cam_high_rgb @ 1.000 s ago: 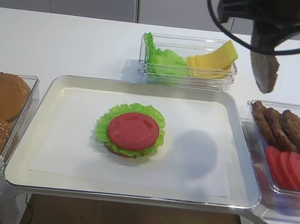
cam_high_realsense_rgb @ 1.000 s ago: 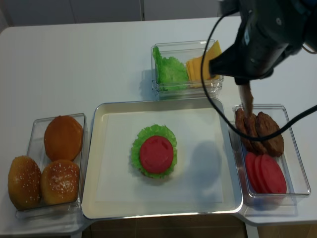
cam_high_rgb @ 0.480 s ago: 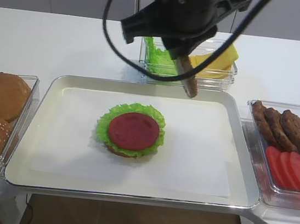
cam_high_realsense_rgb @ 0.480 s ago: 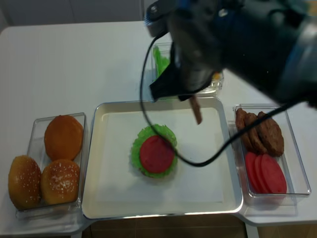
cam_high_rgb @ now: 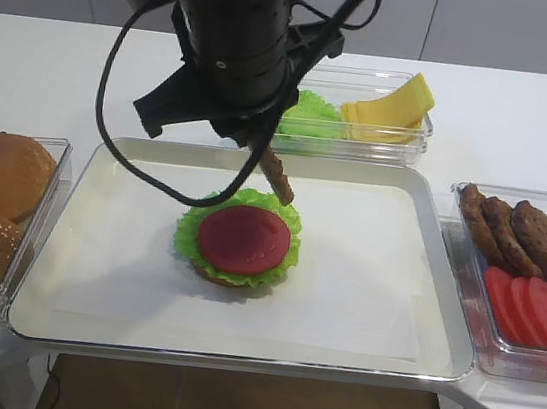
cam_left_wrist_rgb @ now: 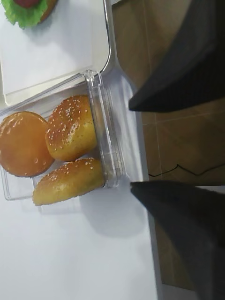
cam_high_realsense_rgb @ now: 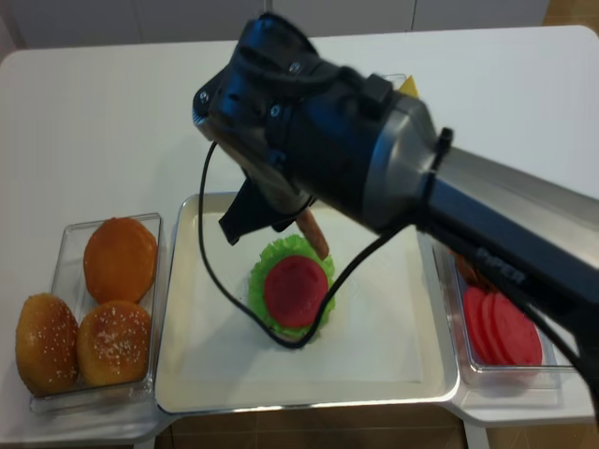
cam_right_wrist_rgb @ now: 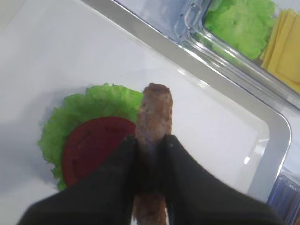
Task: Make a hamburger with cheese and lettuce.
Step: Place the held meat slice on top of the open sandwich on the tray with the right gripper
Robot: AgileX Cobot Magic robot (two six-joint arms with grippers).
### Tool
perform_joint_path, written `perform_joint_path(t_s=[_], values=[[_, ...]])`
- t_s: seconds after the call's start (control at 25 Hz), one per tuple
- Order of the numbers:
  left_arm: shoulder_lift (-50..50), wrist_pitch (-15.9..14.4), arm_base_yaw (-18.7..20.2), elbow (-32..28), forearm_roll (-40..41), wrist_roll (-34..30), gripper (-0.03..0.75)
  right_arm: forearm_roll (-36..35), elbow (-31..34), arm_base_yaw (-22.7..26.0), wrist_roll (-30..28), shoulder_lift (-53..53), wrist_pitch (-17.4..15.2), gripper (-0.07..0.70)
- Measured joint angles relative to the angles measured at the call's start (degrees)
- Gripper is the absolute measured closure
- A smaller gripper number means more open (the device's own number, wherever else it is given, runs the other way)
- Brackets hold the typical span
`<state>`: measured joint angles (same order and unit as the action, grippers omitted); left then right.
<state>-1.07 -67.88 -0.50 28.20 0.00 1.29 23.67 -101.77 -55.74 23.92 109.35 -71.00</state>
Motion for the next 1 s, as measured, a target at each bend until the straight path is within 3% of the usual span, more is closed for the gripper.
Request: perform_joint_path(t_s=[0.4, 0.68, 1.0], values=[[0.00, 0.00, 0.00, 0.00, 0.00, 0.00, 0.356, -1.44, 0.24, -0.51, -1.16, -0.16, 0.00, 0.484], [0.00, 0.00, 0.00, 0.00, 0.00, 0.00, 0.356, -1.18, 9.83, -0.51, 0.45, -5.98, 0.24, 0.484], [0.00, 0.00, 0.00, 0.00, 0.00, 0.00, 0.356, -0.93, 10.83, -0.72, 0.94, -9.09, 0.12, 0.484]])
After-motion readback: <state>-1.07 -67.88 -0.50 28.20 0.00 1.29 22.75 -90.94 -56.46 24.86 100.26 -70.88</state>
